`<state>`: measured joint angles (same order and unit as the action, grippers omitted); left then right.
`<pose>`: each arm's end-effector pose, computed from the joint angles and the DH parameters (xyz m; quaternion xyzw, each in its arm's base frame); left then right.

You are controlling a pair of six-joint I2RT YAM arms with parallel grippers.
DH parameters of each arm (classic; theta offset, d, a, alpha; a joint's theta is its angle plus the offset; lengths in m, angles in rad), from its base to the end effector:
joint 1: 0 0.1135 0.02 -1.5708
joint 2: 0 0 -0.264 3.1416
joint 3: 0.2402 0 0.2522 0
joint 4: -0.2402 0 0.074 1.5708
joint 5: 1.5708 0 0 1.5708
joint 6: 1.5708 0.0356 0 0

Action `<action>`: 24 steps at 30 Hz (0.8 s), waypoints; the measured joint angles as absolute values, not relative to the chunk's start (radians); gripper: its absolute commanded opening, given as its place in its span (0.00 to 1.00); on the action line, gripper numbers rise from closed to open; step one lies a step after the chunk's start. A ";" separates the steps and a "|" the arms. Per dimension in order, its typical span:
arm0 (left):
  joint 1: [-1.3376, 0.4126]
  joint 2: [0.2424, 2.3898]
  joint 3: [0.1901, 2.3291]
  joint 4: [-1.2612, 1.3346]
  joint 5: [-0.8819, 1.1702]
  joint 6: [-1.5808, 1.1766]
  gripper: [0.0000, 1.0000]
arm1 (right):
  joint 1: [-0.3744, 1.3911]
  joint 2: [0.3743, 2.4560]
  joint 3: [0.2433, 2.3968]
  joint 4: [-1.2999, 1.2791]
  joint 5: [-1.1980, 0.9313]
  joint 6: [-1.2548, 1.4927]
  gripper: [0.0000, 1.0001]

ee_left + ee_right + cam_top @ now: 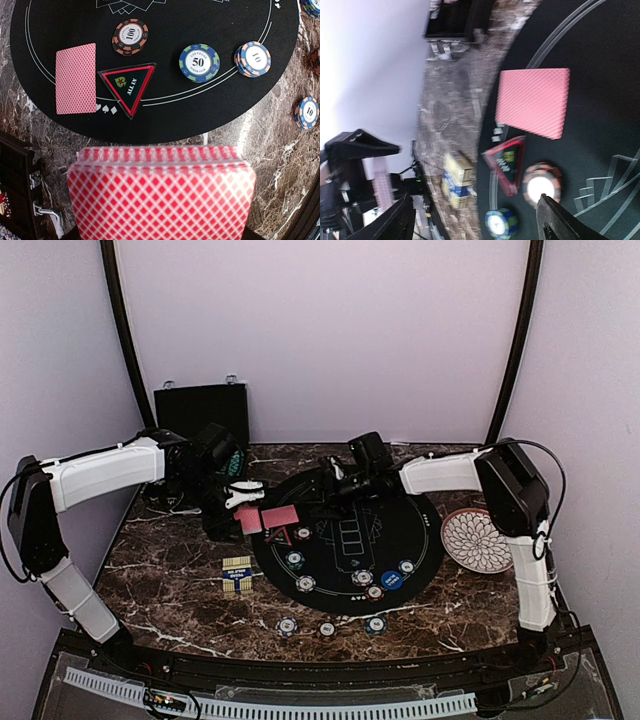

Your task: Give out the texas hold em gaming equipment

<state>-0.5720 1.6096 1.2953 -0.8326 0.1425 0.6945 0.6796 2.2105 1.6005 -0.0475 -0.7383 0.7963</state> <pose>0.2719 -0.1811 0.2591 0.5891 0.7772 -0.0566 0.2137 0.3678 0.3279 0.1728 -0.1100 0.8449 0.5163 0.0864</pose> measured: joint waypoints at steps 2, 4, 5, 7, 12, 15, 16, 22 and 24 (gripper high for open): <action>-0.572 1.610 1.295 -0.833 0.145 0.693 0.07 | 0.696 2.179 1.526 0.068 -0.775 0.858 0.83; -0.572 1.610 1.295 -0.833 0.149 0.691 0.07 | 0.715 2.169 1.484 0.157 -0.805 0.913 0.82; -0.572 1.610 1.295 -0.833 0.151 0.690 0.07 | 0.726 2.169 1.470 0.197 -0.820 0.941 0.81; -0.572 1.610 1.295 -0.833 0.154 0.686 0.08 | 0.748 2.169 1.454 0.253 -0.840 0.989 0.80; -0.572 1.610 1.303 -0.833 0.159 0.676 0.08 | 0.782 2.169 1.454 0.387 -0.880 1.083 0.79; -0.572 1.610 1.308 -0.832 0.160 0.672 0.08 | 0.794 2.173 1.455 0.444 -0.897 1.122 0.77; -0.572 1.610 1.308 -0.832 0.160 0.671 0.08 | 0.798 2.177 1.456 0.459 -0.902 1.134 0.76; -0.572 1.614 1.319 -0.834 0.161 0.668 0.08 | 0.806 2.214 1.460 0.501 -0.922 1.180 0.75; -0.572 1.619 1.331 -0.834 0.161 0.667 0.08 | 0.806 2.220 1.461 0.501 -0.925 1.189 0.74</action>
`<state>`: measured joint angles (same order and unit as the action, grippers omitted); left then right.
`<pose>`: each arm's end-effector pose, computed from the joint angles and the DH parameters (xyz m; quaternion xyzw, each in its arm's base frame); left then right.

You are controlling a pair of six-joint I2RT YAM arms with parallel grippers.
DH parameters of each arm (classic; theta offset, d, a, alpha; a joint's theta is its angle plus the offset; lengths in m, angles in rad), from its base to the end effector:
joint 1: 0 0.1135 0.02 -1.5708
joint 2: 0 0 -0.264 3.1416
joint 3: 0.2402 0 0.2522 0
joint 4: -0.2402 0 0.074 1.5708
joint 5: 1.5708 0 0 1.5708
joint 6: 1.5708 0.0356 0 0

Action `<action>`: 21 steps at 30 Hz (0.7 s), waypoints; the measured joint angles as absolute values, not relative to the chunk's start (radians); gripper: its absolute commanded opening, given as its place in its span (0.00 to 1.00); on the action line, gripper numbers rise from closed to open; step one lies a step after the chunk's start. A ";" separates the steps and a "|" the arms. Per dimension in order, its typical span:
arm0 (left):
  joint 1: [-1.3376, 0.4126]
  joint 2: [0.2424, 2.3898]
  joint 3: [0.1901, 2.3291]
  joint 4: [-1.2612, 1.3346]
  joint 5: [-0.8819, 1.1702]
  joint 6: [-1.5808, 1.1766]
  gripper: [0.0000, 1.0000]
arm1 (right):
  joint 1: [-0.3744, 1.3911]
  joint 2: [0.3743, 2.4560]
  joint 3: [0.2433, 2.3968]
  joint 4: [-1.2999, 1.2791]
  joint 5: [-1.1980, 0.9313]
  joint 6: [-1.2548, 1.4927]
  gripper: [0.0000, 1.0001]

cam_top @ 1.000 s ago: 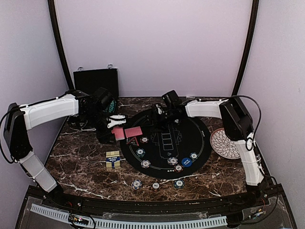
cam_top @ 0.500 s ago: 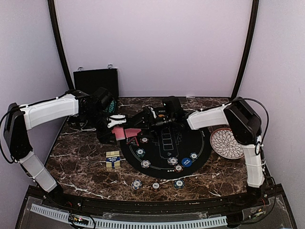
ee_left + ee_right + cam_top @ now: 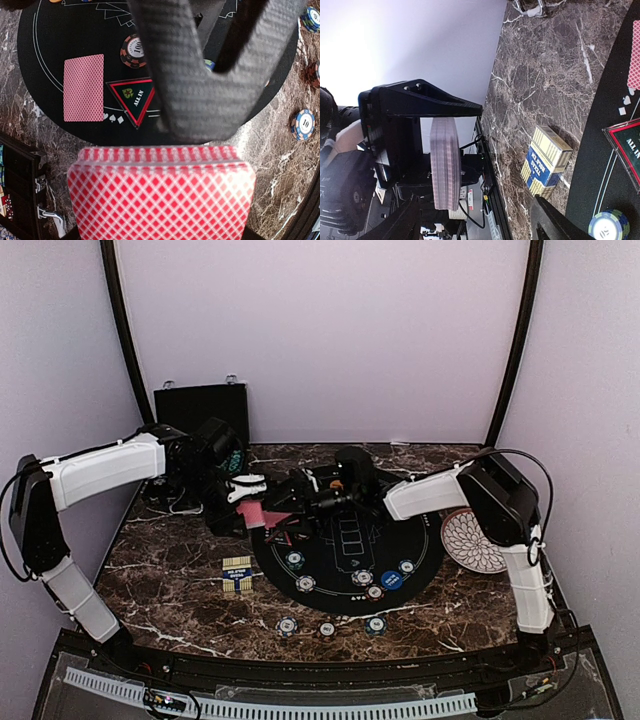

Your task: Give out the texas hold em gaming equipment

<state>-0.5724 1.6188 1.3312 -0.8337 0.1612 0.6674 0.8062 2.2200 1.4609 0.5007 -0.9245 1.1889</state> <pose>0.2760 -0.1846 0.2669 0.5791 0.7805 -0.0679 0.2256 0.3193 0.3739 0.1743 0.1322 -0.7480 -0.6504 0.0007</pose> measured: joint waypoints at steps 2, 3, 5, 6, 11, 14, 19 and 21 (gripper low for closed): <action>-0.573 1.622 1.342 -0.834 0.161 0.667 0.08 | 0.809 2.226 1.468 0.501 -0.927 1.196 0.74; -0.575 1.623 1.345 -0.833 0.162 0.666 0.08 | 0.810 2.230 1.475 0.503 -0.928 1.202 0.74; -0.577 1.624 1.348 -0.833 0.161 0.665 0.08 | 0.814 2.234 1.485 0.510 -0.932 1.211 0.73; -0.578 1.624 1.349 -0.833 0.162 0.665 0.08 | 0.817 2.237 1.492 0.514 -0.936 1.215 0.73; -0.581 1.633 1.355 -0.834 0.162 0.665 0.08 | 0.826 2.248 1.508 0.536 -0.947 1.234 0.73; -0.582 1.639 1.356 -0.835 0.161 0.665 0.08 | 0.828 2.249 1.508 0.542 -0.949 1.241 0.72; -0.582 1.640 1.357 -0.836 0.162 0.665 0.08 | 0.833 2.268 1.530 0.554 -0.961 1.253 0.67; -0.582 1.641 1.360 -0.836 0.162 0.665 0.08 | 0.838 2.288 1.551 0.562 -0.970 1.263 0.63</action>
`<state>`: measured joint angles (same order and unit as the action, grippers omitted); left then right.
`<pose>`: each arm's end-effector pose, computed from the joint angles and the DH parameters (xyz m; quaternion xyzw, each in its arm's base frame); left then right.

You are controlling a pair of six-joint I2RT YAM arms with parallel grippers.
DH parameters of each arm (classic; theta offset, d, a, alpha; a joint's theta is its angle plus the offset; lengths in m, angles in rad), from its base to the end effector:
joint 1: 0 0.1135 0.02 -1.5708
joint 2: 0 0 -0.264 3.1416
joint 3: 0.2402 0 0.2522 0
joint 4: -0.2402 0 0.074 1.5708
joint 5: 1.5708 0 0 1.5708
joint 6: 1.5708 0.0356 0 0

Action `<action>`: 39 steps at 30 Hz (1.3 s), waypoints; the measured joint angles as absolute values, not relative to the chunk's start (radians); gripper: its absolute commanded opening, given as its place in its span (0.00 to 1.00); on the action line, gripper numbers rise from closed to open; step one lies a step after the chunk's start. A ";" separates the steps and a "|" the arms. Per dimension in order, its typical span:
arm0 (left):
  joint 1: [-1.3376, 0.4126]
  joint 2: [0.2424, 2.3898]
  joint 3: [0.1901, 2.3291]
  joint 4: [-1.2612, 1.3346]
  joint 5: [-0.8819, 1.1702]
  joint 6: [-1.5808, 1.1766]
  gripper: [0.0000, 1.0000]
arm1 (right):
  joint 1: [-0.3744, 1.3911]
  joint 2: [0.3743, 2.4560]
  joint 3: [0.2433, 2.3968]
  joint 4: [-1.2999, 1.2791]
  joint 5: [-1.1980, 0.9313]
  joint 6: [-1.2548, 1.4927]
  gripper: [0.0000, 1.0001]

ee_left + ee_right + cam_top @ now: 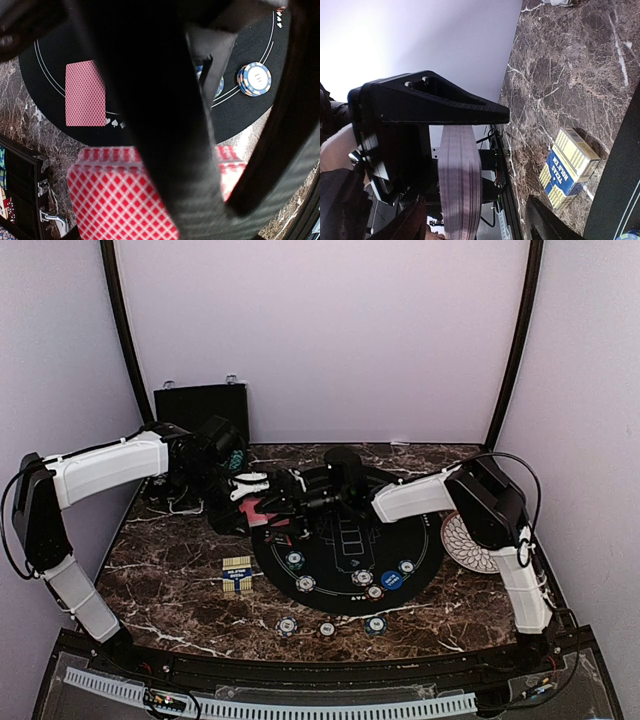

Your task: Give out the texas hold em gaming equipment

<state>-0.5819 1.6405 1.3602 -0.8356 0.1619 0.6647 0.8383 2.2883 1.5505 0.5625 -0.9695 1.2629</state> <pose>0.2795 -0.1907 0.2687 0.5816 0.7778 -0.0694 0.2278 0.3178 0.3973 0.1756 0.1498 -0.7259 -0.6708 0.0273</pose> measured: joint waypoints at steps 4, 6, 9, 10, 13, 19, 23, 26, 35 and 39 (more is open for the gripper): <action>-0.583 1.641 1.362 -0.836 0.165 0.664 0.08 | 0.853 2.334 1.599 0.577 -0.985 1.292 0.57; -0.583 1.641 1.364 -0.836 0.167 0.664 0.08 | 0.859 2.356 1.627 0.580 -0.993 1.304 0.54; -0.583 1.642 1.369 -0.836 0.168 0.664 0.09 | 0.862 2.378 1.658 0.591 -1.003 1.332 0.46; -0.583 1.642 1.369 -0.836 0.168 0.664 0.10 | 0.862 2.383 1.666 0.604 -1.006 1.346 0.42; -0.585 1.642 1.370 -0.836 0.168 0.661 0.12 | 0.862 2.395 1.678 0.653 -1.016 1.387 0.34; -0.587 1.646 1.370 -0.837 0.167 0.661 0.46 | 0.862 2.426 1.679 0.773 -1.031 1.487 0.17; -0.587 1.648 1.370 -0.835 0.165 0.659 0.97 | 0.862 2.431 1.678 0.815 -1.032 1.531 0.12; -0.587 1.647 1.370 -0.817 0.170 0.648 0.99 | 0.862 2.431 1.659 0.844 -1.032 1.562 0.11; -0.587 1.634 1.370 -0.783 0.215 0.642 0.90 | 0.862 2.431 1.628 0.896 -1.032 1.620 0.09; -0.587 1.624 1.357 -0.773 0.232 0.642 0.89 | 0.862 2.431 1.615 0.953 -1.031 1.657 0.08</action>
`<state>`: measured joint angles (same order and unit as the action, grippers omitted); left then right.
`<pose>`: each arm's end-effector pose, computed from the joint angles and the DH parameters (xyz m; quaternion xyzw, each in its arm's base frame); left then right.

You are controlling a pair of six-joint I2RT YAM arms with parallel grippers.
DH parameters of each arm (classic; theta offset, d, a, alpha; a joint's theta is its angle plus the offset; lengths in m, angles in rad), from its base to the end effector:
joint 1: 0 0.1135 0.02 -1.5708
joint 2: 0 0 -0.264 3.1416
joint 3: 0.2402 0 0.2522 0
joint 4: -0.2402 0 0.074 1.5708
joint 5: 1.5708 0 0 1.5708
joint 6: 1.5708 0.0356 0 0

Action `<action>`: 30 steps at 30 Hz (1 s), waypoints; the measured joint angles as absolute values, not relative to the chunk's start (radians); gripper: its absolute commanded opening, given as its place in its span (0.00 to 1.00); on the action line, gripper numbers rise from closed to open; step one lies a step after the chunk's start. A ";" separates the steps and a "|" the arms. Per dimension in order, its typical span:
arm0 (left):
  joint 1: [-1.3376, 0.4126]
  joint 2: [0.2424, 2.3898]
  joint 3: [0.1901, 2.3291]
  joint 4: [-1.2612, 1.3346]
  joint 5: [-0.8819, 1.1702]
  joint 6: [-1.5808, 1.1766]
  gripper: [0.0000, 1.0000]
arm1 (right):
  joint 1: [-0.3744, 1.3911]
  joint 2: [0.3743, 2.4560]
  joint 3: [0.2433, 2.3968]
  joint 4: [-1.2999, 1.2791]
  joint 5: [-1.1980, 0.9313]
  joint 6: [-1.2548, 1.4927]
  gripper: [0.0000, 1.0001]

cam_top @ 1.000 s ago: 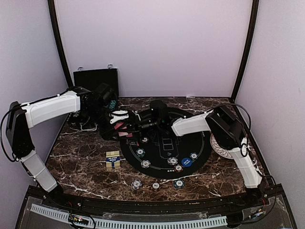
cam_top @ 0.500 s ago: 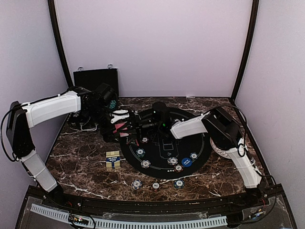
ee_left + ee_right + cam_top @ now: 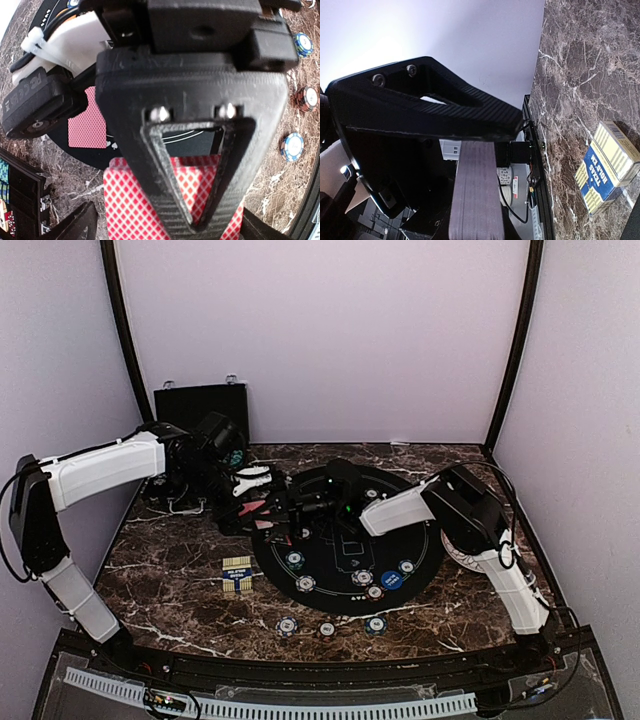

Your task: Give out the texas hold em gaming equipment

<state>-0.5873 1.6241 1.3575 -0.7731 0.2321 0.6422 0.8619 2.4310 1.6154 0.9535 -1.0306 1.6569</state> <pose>0.2795 -0.1959 0.2768 0.5776 0.7655 -0.1045 0.2636 0.3174 0.4170 0.1612 0.1214 -0.6707 -0.7238 0.1070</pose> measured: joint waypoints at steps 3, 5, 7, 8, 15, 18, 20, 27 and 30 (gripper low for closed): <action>-0.587 1.615 1.345 -0.772 0.241 0.642 0.84 | 0.862 2.431 1.601 0.992 -1.028 1.682 0.08; -0.586 1.613 1.341 -0.772 0.248 0.640 0.80 | 0.862 2.431 1.595 1.006 -1.028 1.690 0.08; -0.583 1.613 1.341 -0.772 0.255 0.640 0.78 | 0.861 2.431 1.591 1.016 -1.025 1.697 0.08; -0.580 1.613 1.340 -0.772 0.258 0.639 0.77 | 0.860 2.431 1.591 1.019 -1.024 1.698 0.08; -0.576 1.612 1.338 -0.772 0.282 0.639 0.64 | 0.859 2.431 1.584 1.026 -1.020 1.703 0.08; -0.574 1.612 1.336 -0.772 0.288 0.639 0.57 | 0.859 2.431 1.582 1.026 -1.020 1.702 0.08; -0.574 1.612 1.335 -0.772 0.288 0.640 0.50 | 0.859 2.431 1.581 1.025 -1.020 1.700 0.08; -0.574 1.612 1.334 -0.772 0.287 0.644 0.33 | 0.859 2.431 1.581 1.015 -1.020 1.679 0.19; -0.573 1.612 1.333 -0.772 0.287 0.646 0.27 | 0.859 2.429 1.581 0.998 -1.020 1.660 0.34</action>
